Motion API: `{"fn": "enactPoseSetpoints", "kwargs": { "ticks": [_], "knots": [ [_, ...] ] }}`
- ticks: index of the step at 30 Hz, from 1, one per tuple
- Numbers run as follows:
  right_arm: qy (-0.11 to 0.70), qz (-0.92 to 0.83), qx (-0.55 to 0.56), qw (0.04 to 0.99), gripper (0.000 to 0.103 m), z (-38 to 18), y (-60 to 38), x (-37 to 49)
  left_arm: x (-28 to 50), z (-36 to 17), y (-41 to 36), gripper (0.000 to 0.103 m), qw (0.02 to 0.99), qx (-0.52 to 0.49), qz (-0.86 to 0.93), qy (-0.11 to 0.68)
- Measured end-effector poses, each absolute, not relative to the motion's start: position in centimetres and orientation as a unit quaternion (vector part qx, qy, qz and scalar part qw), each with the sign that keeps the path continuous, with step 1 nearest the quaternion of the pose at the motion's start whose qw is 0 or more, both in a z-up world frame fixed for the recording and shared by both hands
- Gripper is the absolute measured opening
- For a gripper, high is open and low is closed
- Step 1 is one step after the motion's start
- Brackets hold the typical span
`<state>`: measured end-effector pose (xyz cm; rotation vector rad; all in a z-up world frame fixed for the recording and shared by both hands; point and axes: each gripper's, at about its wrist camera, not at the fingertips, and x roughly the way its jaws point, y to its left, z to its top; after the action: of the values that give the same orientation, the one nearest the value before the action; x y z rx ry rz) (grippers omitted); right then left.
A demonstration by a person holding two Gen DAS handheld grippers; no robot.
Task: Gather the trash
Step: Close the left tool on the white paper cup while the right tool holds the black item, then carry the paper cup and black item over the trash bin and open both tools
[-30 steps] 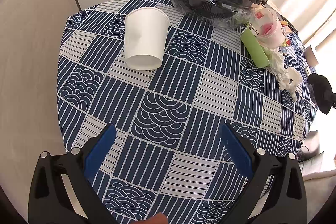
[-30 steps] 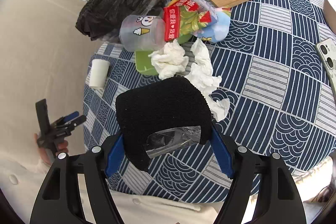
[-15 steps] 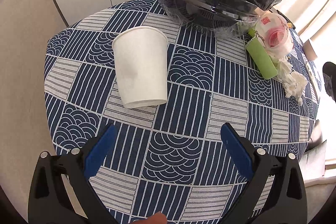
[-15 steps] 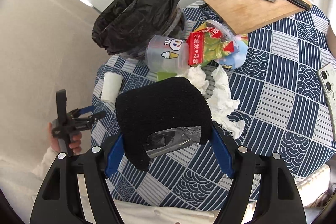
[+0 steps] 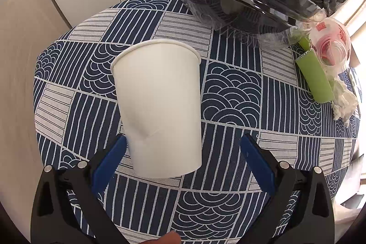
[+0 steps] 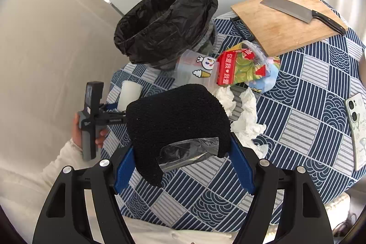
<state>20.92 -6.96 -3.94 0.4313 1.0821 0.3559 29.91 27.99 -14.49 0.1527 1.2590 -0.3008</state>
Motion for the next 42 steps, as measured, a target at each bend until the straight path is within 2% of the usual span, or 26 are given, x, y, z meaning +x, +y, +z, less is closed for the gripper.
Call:
{"fn": "enactPoseSetpoints", "kwargs": {
  "ticks": [1,3,6,20,30,42],
  "knots": [
    [0.506,0.167,0.200,0.822,0.070,-3.8,-6.9,20.8,30.0,-14.7,27.9,0.094,0.794,0.076,-0.138,0.588],
    [0.501,0.169,0.200,0.825,0.070,-3.6,-6.9,20.7,30.2,-15.0,27.8,0.070,0.791,0.098,-0.130,0.590],
    [0.497,0.171,0.200,0.827,0.070,-3.5,-7.0,20.5,30.1,-15.1,27.8,0.055,0.789,0.106,-0.126,0.592],
    [0.469,0.207,0.174,0.841,0.071,-2.0,-8.2,20.2,26.4,-11.3,27.4,0.055,0.803,0.111,-0.111,0.575],
    [0.438,0.243,0.148,0.853,0.072,-0.4,-10.3,20.2,21.0,-6.7,21.9,0.055,0.818,0.101,-0.113,0.555],
    [0.417,0.297,0.111,0.852,0.072,-1.0,-13.4,20.7,17.5,-3.1,17.3,0.055,0.833,0.087,-0.065,0.543]
  ]
}}
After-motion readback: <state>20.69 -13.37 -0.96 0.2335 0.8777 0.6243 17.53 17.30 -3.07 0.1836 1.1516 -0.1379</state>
